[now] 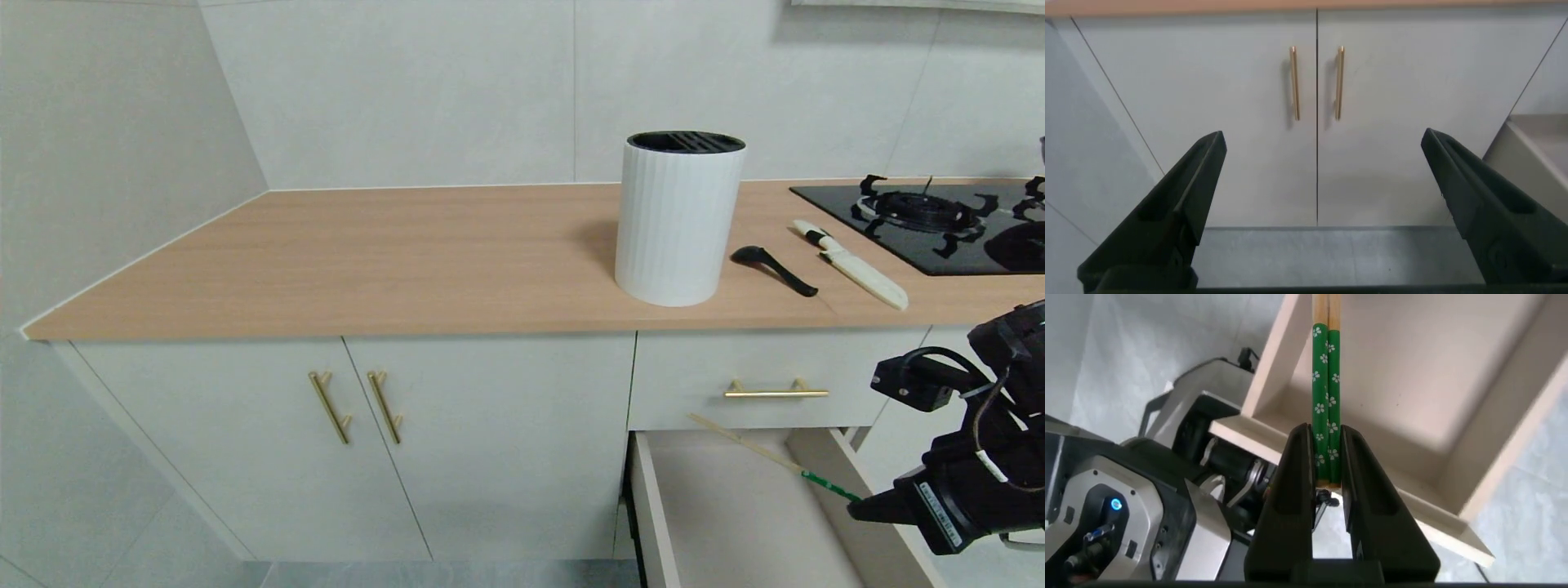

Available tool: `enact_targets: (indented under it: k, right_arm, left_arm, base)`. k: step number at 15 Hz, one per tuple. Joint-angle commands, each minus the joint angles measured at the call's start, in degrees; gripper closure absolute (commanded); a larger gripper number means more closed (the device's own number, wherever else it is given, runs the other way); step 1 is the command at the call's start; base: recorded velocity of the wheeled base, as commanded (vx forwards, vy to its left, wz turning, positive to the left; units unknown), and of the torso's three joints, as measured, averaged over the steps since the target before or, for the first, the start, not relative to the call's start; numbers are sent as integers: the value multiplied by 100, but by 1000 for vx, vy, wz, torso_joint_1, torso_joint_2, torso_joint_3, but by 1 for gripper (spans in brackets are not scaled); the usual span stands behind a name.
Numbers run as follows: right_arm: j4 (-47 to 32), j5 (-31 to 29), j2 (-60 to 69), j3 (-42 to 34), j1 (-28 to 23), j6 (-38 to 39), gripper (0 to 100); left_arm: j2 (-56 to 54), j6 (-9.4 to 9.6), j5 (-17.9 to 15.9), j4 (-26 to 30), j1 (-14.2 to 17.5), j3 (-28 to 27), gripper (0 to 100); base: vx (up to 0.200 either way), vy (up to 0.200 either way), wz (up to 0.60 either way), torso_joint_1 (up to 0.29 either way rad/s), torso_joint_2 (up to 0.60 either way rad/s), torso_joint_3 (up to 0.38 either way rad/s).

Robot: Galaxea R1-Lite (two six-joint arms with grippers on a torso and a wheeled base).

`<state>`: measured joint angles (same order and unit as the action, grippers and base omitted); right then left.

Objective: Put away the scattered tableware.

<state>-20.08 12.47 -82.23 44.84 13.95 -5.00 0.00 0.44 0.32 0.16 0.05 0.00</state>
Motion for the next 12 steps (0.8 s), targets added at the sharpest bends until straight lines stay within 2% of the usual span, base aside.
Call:
enact_targets:
  k: [1, 12]
  right_arm:
    - [92, -8, -136, -80, 3, -1, 100]
    - [312, -17, -294, -203, 3, -1, 100]
  left_arm:
    - [9, 0, 3, 2, 4, 0, 0]
    - [9, 0, 3, 2, 4, 0, 0]
  base:
    - [0, 0, 0, -178, 476, 300]
    - [0, 0, 0, -147, 461, 315]
